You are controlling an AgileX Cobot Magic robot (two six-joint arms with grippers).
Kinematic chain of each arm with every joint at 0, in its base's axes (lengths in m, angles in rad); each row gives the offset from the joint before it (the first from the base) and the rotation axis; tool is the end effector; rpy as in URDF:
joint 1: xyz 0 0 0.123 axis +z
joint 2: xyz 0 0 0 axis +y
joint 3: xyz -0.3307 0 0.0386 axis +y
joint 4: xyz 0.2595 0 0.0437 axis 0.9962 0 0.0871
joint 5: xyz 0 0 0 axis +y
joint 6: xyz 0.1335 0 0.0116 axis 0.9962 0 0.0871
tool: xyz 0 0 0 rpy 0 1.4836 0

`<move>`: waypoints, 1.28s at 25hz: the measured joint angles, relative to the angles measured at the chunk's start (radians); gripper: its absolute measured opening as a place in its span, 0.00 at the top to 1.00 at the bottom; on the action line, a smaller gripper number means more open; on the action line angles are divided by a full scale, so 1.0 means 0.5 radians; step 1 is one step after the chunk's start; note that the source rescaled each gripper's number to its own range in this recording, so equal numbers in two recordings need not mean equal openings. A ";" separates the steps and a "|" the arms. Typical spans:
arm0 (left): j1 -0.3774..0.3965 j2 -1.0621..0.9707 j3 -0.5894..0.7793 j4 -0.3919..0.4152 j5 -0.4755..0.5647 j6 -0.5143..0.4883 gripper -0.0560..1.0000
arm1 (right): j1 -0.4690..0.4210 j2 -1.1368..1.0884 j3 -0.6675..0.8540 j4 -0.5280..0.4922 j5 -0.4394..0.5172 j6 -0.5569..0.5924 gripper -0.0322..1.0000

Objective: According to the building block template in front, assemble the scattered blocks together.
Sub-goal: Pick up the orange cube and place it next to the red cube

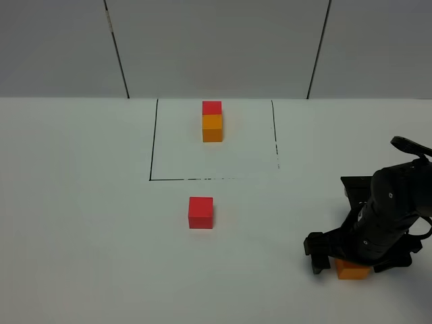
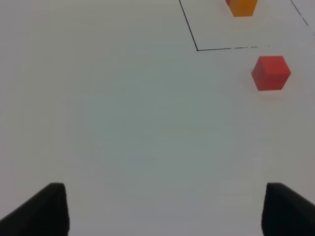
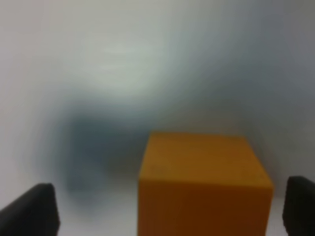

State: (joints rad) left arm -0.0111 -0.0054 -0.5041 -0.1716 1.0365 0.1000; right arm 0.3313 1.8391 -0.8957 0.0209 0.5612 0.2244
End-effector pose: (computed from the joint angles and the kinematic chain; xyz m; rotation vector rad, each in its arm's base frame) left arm -0.0056 -0.0196 0.2688 0.1175 1.9986 -0.1472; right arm 0.3144 0.1097 0.1148 -0.1349 2.9934 0.0811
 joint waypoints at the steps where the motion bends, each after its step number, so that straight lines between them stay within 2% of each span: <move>1: 0.000 0.000 0.000 0.000 0.000 0.000 0.31 | -0.004 0.015 0.000 -0.002 -0.005 0.007 0.18; 11: 0.000 0.000 0.000 0.000 0.000 0.000 0.31 | -0.013 0.066 -0.004 -0.022 -0.008 0.059 0.18; 14: 0.000 0.000 0.000 0.000 0.000 0.000 0.31 | -0.013 0.067 -0.004 -0.024 -0.008 0.061 0.21; 17: 0.000 0.000 0.000 0.000 0.000 0.000 0.31 | -0.015 0.068 -0.004 -0.042 -0.005 0.068 0.31; 20: 0.000 0.000 0.000 0.000 0.000 0.000 0.31 | -0.017 0.068 -0.004 -0.042 -0.004 0.072 0.49; 23: 0.000 0.000 0.000 0.000 0.000 0.000 0.31 | -0.017 0.068 -0.004 -0.042 -0.004 0.075 0.73; 25: 0.000 0.000 0.000 0.000 0.000 0.000 0.31 | -0.017 0.071 -0.004 -0.042 -0.004 0.077 0.93; 26: 0.000 0.000 0.000 0.000 0.000 0.000 0.31 | -0.017 0.071 -0.004 -0.042 -0.003 0.077 0.97; 29: 0.000 0.000 0.000 0.000 0.000 0.000 0.31 | -0.017 0.071 -0.009 -0.042 0.009 0.054 0.97; 32: 0.000 0.000 0.000 0.000 0.000 0.000 0.31 | -0.015 0.053 -0.105 -0.022 0.215 -0.092 0.97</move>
State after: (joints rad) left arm -0.0111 -0.0054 -0.5041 -0.1716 1.0365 0.1000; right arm 0.3237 1.8655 -0.9482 0.0100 0.6686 0.1785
